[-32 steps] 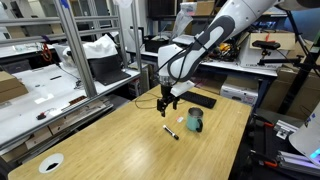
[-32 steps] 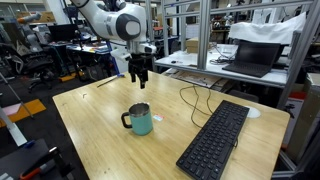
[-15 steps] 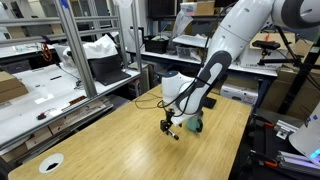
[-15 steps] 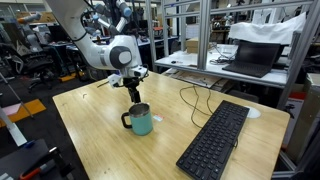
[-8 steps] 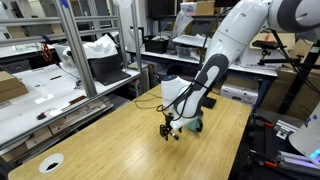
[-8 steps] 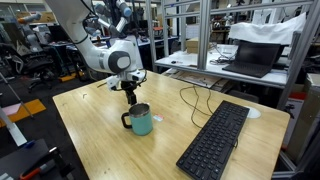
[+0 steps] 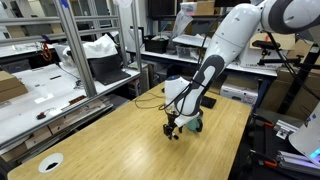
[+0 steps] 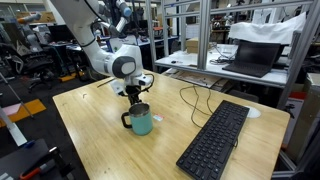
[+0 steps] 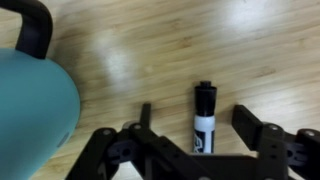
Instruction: Put the marker in the cup
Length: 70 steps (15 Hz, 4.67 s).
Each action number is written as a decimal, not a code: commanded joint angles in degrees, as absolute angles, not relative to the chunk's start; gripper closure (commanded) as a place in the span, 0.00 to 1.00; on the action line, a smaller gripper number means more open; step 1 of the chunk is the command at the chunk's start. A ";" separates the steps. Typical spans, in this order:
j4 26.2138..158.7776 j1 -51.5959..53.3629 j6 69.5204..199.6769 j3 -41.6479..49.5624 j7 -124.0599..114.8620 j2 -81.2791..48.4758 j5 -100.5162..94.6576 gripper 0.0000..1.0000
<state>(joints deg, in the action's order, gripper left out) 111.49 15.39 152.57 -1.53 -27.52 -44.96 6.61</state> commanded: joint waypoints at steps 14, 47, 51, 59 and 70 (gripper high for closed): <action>105.88 19.43 143.84 -0.42 -28.86 -43.56 5.99 0.95; 100.94 7.85 98.16 0.31 -26.03 -30.28 8.28 0.95; 100.11 5.93 91.19 1.08 -27.06 -31.22 10.21 0.95; 95.55 1.87 80.94 1.34 -23.82 -36.66 16.33 0.95; 86.77 -0.93 75.92 1.73 -22.91 -46.72 20.99 0.95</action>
<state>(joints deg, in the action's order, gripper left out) 90.28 0.25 80.11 1.71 -23.62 -44.48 18.99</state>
